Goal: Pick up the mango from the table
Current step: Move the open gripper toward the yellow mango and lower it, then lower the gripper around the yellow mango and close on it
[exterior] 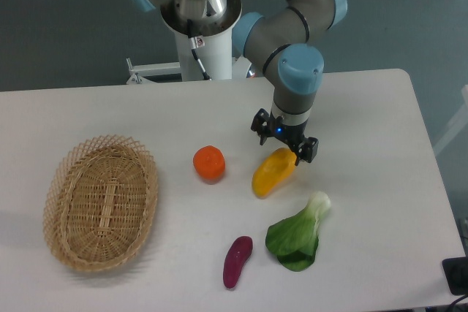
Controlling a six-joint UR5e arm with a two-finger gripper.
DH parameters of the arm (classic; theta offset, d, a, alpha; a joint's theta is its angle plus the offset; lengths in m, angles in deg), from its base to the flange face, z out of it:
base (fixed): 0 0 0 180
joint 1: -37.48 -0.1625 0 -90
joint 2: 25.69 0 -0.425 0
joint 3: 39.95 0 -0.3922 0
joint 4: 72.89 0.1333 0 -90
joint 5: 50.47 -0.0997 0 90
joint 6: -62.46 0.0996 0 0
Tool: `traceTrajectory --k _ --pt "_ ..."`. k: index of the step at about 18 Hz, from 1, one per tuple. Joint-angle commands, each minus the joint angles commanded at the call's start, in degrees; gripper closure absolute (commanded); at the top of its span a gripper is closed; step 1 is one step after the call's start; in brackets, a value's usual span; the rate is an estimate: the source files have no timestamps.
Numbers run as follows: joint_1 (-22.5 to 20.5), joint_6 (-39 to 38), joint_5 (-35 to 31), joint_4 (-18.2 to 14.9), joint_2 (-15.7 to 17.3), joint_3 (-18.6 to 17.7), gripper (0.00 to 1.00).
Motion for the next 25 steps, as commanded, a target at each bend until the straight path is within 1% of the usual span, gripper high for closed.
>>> traceTrajectory --k 3,5,9,10,11,12,13,15,23,24,25 --pt "0.4 0.1 0.0 1.0 -0.9 -0.2 0.0" --pt "0.4 0.1 0.0 2.5 -1.7 -0.3 0.0" --pt "0.7 0.0 0.0 2.6 -1.9 -0.4 0.0" --pt "0.7 -0.1 0.0 2.6 -1.9 -0.4 0.06" --pt "0.6 -0.2 0.0 2.6 -1.8 -0.3 0.15" --pt "0.7 -0.3 0.0 2.6 -1.8 -0.2 0.24" --pt "0.7 -0.2 0.0 2.6 -1.8 -0.1 0.36" --pt "0.6 -0.3 0.0 2.6 -1.7 -0.1 0.44" --pt "0.7 -0.5 0.1 2.6 -1.2 1.1 0.45" --pt "0.7 -0.8 0.3 2.6 -0.9 1.3 0.45" --pt "0.6 -1.1 1.2 2.6 -0.4 1.9 0.48"
